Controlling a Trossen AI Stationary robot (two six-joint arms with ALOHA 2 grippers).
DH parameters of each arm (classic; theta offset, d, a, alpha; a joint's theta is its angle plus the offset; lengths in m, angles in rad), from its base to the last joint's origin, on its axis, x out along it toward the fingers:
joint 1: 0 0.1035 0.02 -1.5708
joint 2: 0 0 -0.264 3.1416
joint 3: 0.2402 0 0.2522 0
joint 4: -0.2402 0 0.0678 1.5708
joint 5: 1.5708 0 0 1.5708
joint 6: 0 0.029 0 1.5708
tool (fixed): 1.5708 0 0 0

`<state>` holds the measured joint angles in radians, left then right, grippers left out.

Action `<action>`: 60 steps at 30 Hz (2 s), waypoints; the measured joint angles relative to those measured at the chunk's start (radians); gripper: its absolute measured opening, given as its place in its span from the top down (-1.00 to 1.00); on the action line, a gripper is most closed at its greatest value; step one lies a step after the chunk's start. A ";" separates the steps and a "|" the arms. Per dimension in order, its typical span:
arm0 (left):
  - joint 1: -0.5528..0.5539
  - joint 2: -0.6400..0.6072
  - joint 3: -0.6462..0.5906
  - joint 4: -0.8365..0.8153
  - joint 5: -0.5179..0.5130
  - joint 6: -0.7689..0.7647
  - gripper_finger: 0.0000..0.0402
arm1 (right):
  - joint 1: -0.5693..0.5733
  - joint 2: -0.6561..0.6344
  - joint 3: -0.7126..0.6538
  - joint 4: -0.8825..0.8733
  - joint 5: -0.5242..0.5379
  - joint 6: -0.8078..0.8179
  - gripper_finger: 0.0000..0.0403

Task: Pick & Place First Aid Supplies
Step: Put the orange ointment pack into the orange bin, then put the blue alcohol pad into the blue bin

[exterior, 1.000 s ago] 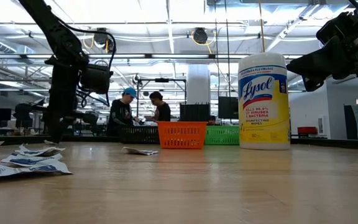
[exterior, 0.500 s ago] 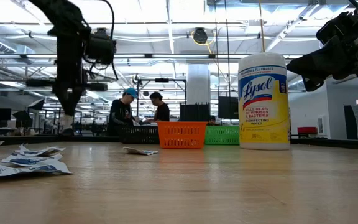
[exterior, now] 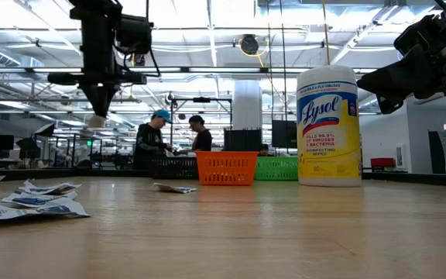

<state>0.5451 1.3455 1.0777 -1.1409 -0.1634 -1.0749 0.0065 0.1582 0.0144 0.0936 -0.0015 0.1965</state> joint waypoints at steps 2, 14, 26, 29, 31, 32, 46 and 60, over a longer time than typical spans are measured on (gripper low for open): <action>-0.008 0.036 0.025 -0.001 0.020 0.000 1.00 | 0.000 0.000 0.000 0.000 0.000 0.000 0.71; -0.111 0.391 0.365 0.000 0.076 0.063 1.00 | 0.000 0.000 0.000 0.000 0.000 0.000 0.71; -0.217 0.686 0.774 -0.021 0.157 0.136 1.00 | 0.000 0.000 0.000 0.000 0.000 0.000 0.71; -0.237 0.732 0.857 -0.020 0.166 0.140 1.00 | 0.000 0.000 0.000 0.000 0.000 0.000 0.71; -0.247 0.757 0.903 -0.020 0.167 0.139 1.00 | 0.000 0.000 0.000 0.000 0.000 0.000 0.71; -0.249 0.765 0.921 -0.020 0.167 0.139 1.00 | 0.000 0.000 0.000 0.000 0.000 0.000 0.71; -0.281 0.846 0.832 0.109 0.164 0.150 1.00 | 0.000 0.000 0.000 0.001 0.000 0.000 0.71; -0.280 0.870 0.831 0.159 0.183 0.131 0.42 | 0.000 0.000 0.000 0.004 0.000 0.000 0.71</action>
<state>0.2653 2.2154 1.9083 -0.9821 0.0200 -0.9444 0.0065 0.1585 0.0145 0.0971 -0.0013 0.1966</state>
